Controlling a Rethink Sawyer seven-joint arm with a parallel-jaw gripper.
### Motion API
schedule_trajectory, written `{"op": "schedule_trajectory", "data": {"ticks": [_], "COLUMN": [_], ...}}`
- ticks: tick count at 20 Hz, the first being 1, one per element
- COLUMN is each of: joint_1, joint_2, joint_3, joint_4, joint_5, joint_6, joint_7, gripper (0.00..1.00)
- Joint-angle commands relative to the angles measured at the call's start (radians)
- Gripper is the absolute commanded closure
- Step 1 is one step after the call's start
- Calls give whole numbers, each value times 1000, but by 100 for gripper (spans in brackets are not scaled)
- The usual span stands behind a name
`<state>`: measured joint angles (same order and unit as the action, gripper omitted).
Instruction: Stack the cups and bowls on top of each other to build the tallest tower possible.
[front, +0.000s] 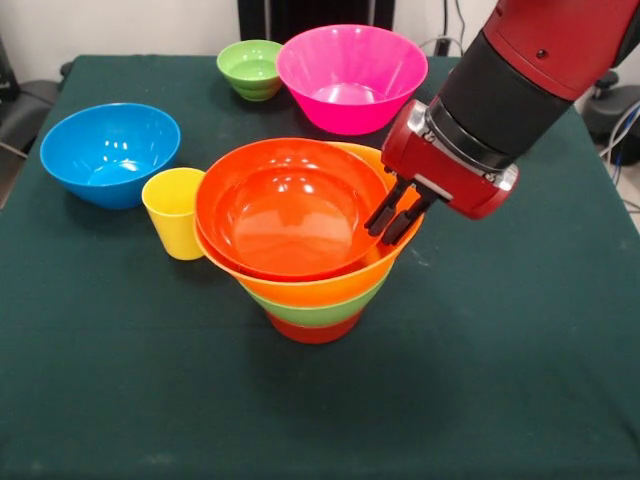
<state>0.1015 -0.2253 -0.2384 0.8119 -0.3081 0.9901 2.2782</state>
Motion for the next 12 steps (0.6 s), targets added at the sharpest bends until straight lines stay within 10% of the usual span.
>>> {"op": "schedule_trajectory", "data": {"ticks": [1,12], "joint_1": [13,17], "joint_2": [25,35], "joint_3": [31,8], "joint_4": [-29,-33], "joint_5": [23,54], "joint_6": [-32,-41], "joint_7": [194,184], "gripper": [100,100]}}
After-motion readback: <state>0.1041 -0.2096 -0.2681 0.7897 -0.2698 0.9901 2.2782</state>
